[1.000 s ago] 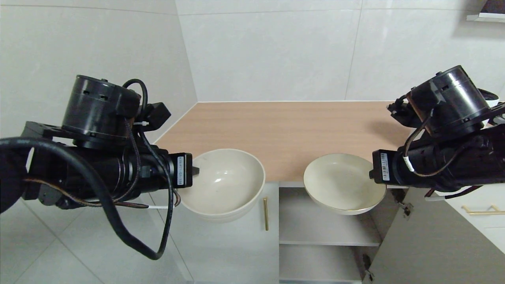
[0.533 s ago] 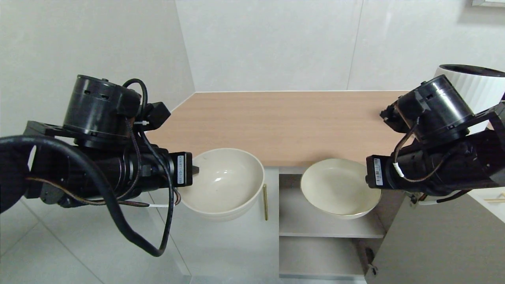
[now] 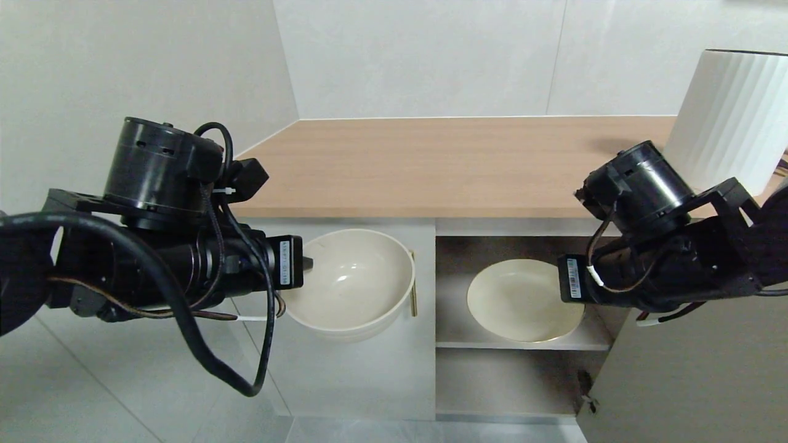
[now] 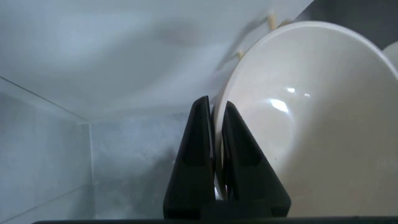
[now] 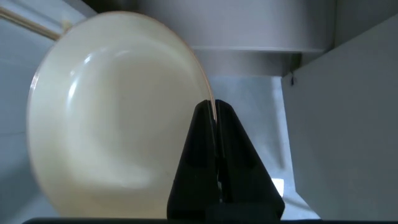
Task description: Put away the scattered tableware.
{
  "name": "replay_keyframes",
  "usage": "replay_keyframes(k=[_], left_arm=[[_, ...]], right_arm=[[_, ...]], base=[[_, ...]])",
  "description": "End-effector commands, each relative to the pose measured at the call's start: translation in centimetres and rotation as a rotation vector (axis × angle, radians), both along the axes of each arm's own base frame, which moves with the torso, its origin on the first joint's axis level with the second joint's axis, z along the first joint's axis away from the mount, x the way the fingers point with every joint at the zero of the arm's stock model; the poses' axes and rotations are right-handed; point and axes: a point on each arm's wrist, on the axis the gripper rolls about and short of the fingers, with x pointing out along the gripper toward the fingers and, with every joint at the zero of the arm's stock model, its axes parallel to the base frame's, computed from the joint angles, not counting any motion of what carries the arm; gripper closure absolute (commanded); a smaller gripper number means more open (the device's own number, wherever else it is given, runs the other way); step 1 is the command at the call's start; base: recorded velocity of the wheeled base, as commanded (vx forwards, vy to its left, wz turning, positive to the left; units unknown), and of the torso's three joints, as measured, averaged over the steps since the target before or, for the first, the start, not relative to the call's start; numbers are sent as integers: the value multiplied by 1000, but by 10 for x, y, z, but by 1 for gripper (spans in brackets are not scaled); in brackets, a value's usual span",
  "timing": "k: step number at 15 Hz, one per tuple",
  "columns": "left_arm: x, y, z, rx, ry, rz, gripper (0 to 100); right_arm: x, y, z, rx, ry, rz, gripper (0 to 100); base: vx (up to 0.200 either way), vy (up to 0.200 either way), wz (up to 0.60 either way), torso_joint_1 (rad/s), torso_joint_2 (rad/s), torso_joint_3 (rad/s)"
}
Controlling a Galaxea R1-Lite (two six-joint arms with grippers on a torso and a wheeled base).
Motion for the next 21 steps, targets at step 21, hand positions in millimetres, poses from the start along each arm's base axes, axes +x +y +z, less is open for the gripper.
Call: replay_keyframes(k=[21], left_arm=[[10,-5,-11,14,26,0,100]], right_arm=[[157,9,-180,-72,112,-272,100]], base=[[0,0,0,-12,98,86]])
